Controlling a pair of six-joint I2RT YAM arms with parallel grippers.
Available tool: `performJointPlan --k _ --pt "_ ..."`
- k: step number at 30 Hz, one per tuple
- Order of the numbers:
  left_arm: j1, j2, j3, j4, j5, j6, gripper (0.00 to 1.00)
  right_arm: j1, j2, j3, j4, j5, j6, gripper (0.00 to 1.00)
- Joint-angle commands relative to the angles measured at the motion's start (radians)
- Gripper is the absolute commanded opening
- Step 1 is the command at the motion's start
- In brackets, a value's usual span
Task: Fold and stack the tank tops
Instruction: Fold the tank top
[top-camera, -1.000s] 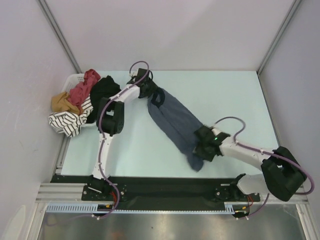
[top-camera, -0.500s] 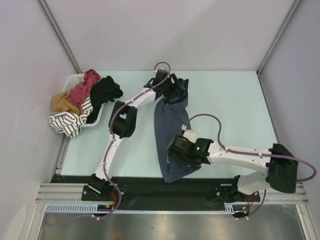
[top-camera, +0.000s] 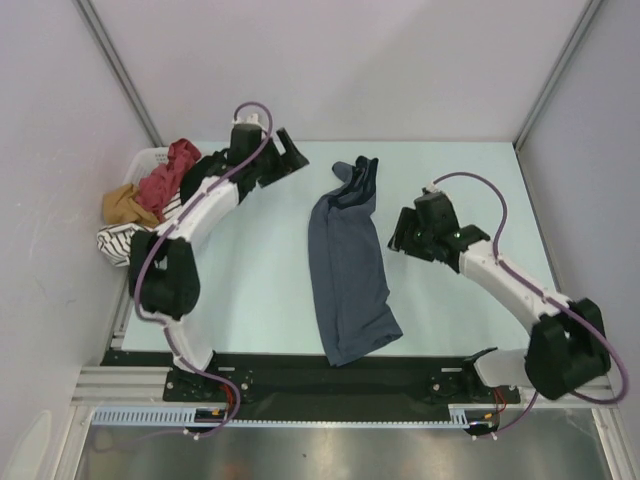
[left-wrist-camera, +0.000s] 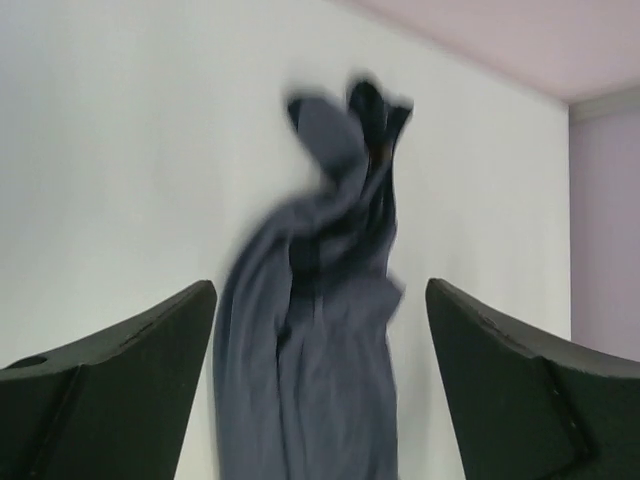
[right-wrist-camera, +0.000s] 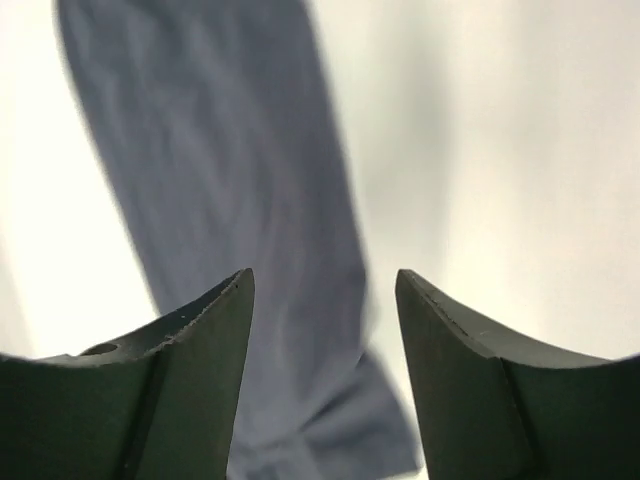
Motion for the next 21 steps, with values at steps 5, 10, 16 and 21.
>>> performJointPlan --k 5,10,16,21 --pt "-0.041 -0.31 -0.649 0.238 0.129 0.016 0.8 -0.209 0.319 0.186 0.25 -0.367 -0.168 0.61" --pt "-0.081 -0.301 -0.714 0.283 0.132 0.015 0.77 -0.246 0.558 0.31 0.305 -0.488 -0.175 0.65" --pt "-0.09 -0.188 -0.662 0.331 0.161 0.012 0.69 -0.269 0.73 0.38 0.413 -0.601 -0.133 0.63" --pt "-0.089 -0.062 -0.555 0.331 0.17 -0.008 0.66 -0.277 0.833 0.449 0.462 -0.686 -0.092 0.63"
